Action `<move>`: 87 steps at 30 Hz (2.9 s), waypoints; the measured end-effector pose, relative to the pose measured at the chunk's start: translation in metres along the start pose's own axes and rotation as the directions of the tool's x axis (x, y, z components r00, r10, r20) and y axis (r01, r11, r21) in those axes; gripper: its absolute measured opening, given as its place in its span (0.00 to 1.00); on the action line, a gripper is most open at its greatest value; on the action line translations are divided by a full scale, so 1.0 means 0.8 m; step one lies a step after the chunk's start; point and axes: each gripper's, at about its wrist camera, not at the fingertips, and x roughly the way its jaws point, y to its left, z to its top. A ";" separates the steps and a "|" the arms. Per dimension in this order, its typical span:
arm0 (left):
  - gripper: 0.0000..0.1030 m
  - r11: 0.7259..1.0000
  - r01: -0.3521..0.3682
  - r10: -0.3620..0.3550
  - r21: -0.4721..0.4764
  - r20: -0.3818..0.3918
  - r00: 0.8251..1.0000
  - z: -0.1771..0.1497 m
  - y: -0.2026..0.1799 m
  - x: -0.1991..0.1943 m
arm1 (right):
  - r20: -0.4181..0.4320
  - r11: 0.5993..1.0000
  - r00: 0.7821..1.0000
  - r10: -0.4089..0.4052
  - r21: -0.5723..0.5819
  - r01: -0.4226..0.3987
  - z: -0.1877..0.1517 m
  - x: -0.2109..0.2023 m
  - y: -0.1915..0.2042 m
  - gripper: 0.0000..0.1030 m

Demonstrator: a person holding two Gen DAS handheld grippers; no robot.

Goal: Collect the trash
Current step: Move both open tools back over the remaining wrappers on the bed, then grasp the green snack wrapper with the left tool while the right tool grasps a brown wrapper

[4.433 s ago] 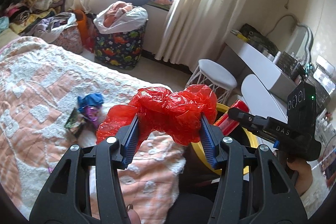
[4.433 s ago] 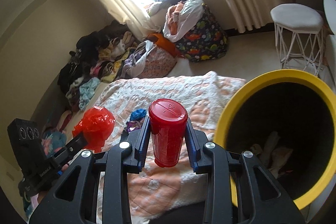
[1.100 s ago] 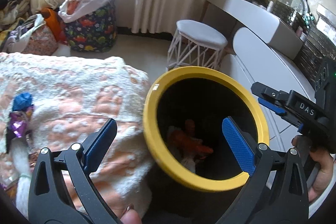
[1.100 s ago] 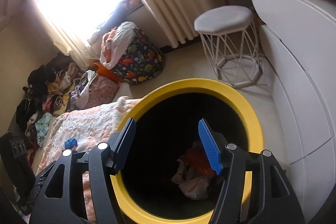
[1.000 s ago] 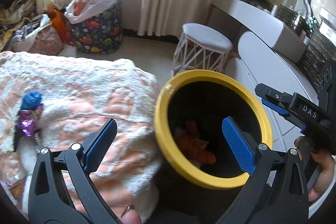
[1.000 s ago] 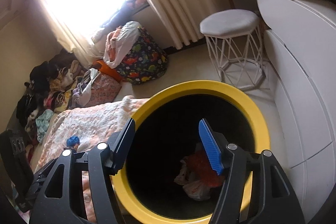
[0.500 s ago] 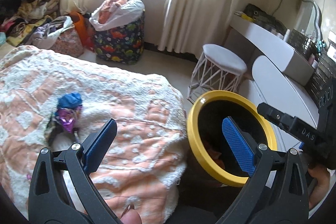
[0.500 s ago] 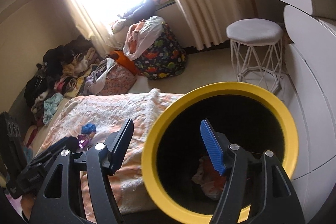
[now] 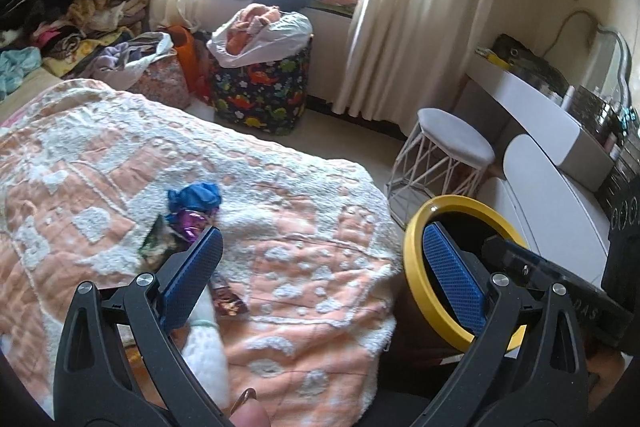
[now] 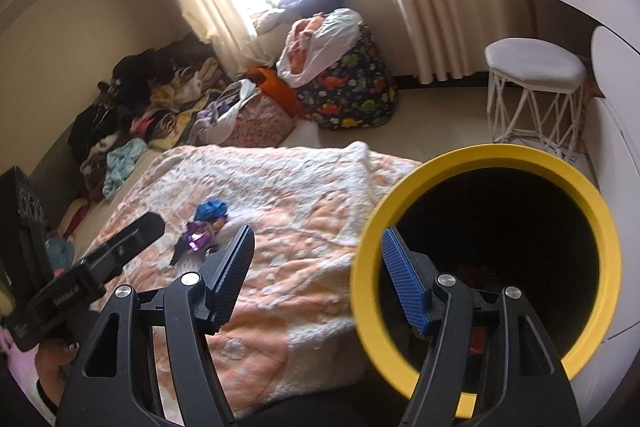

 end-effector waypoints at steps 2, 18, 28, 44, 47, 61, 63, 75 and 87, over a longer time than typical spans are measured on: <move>0.90 1.000 -0.009 0.009 -0.009 0.004 1.000 0.001 0.009 -0.003 | -0.010 1.000 1.000 0.014 -0.015 -0.014 -0.002 0.004 0.009 0.62; 0.89 0.979 -0.100 0.103 -0.180 0.008 0.995 -0.010 0.113 -0.017 | -0.131 0.983 0.989 0.071 -0.159 -0.091 -0.023 0.058 0.089 0.62; 0.89 0.948 -0.154 0.148 -0.280 -0.044 0.988 -0.019 0.172 -0.012 | -0.216 0.967 0.973 0.084 -0.218 -0.132 -0.032 0.110 0.122 0.62; 0.69 0.883 -0.113 0.036 -0.455 -0.173 0.984 -0.036 0.229 0.044 | -0.359 0.951 0.929 0.085 -0.248 -0.182 -0.050 0.207 0.150 0.45; 0.68 0.875 -0.108 0.016 -0.472 -0.195 0.981 -0.039 0.232 0.056 | -0.377 0.950 0.922 0.085 -0.250 -0.190 -0.055 0.217 0.153 0.44; 0.61 0.870 -0.112 -0.005 -0.481 -0.234 0.972 -0.042 0.216 0.081 | -0.410 0.953 0.906 0.107 -0.217 -0.211 -0.060 0.227 0.142 0.10; 0.58 0.870 -0.120 0.005 -0.479 -0.234 0.972 -0.043 0.214 0.081 | -0.407 0.955 0.906 0.114 -0.208 -0.213 -0.060 0.223 0.140 0.10; 0.12 0.841 -0.065 -0.046 -0.537 -0.190 0.981 -0.048 0.217 0.068 | -0.391 0.963 0.910 0.137 -0.165 -0.215 -0.057 0.198 0.130 0.10; 0.06 0.838 -0.016 -0.058 -0.546 -0.118 0.991 -0.046 0.211 0.025 | -0.358 0.964 0.924 0.134 -0.171 -0.206 -0.060 0.170 0.130 0.10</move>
